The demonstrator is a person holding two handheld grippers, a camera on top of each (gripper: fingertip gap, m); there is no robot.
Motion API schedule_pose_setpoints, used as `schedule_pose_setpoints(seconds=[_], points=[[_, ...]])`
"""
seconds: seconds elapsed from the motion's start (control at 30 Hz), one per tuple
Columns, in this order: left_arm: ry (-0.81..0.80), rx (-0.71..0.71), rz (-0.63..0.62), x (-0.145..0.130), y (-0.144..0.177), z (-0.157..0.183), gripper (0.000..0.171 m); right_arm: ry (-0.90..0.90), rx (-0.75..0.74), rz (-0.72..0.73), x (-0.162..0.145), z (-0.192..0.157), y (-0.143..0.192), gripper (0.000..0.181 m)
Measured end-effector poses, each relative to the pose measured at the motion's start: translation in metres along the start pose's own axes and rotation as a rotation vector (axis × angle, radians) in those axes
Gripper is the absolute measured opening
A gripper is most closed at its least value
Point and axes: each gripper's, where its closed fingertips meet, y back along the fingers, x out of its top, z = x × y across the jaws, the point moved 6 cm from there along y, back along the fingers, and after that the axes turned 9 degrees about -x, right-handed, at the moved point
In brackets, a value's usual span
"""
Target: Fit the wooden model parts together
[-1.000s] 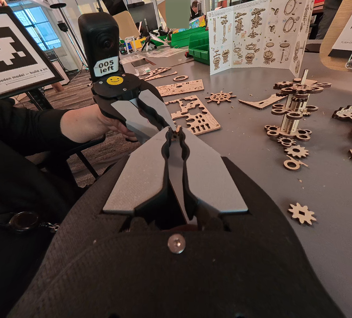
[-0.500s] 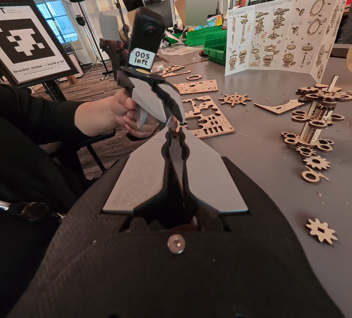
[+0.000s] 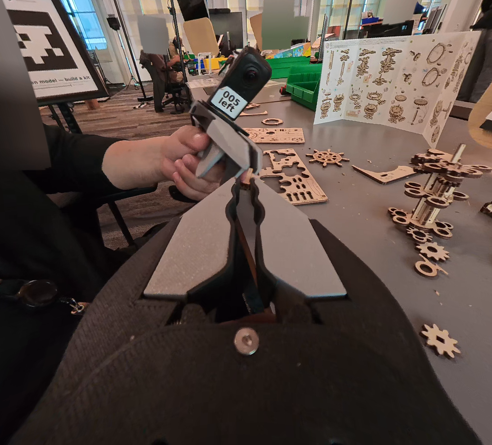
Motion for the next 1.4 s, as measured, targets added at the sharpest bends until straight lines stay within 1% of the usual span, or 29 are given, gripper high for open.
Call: schedule_pose_setpoints(seconds=[0.17,0.27,0.33,0.4,0.5,0.57,0.6,0.63,0.73,0.87,0.93,1.03,1.17,1.4], points=[[-0.016,0.038,-0.015,0.0,-0.001,-0.003,0.0,0.025,-0.034,-0.002,0.0,0.002,0.0,0.004],[-0.044,0.088,-0.042,0.002,-0.001,-0.006,0.0,0.014,-0.053,-0.019,-0.002,0.006,0.0,0.004],[-0.091,0.149,-0.084,0.006,-0.002,-0.008,0.0,0.0,-0.063,-0.03,-0.002,0.01,0.0,0.006],[-0.161,0.214,-0.144,0.01,-0.004,-0.009,0.0,-0.017,-0.082,-0.027,0.0,0.015,0.004,0.011],[-0.277,0.296,-0.226,0.016,-0.007,-0.013,0.0,-0.073,-0.105,-0.03,0.002,0.026,0.01,0.01],[-0.366,0.405,-0.28,0.019,-0.007,-0.027,0.0,-0.126,-0.208,-0.094,-0.004,0.042,0.012,0.0],[-0.403,0.465,-0.327,0.018,-0.008,-0.035,0.0,-0.149,-0.245,-0.129,-0.006,0.049,0.013,0.0],[-0.421,0.497,-0.364,0.018,-0.009,-0.039,0.0,-0.159,-0.247,-0.129,-0.005,0.051,0.016,0.0],[-0.476,0.506,-0.403,0.018,-0.015,-0.04,0.0,-0.157,-0.283,-0.088,0.003,0.062,0.031,0.004],[-0.525,0.587,-0.468,0.02,-0.011,-0.049,0.0,-0.14,-0.407,-0.117,0.01,0.089,0.056,0.007],[-0.54,0.612,-0.482,0.021,-0.011,-0.053,0.0,-0.148,-0.445,-0.147,0.008,0.1,0.068,0.008],[-0.583,0.648,-0.525,0.024,-0.016,-0.059,0.0,-0.19,-0.424,-0.221,0.0,0.107,0.074,0.013],[-0.598,0.674,-0.592,0.026,-0.028,-0.07,0.008,-0.19,-0.417,-0.354,-0.016,0.109,0.07,0.02],[-0.528,0.732,-0.678,0.028,-0.051,-0.094,0.023,-0.135,-0.425,-0.539,-0.035,0.107,0.057,0.029]])
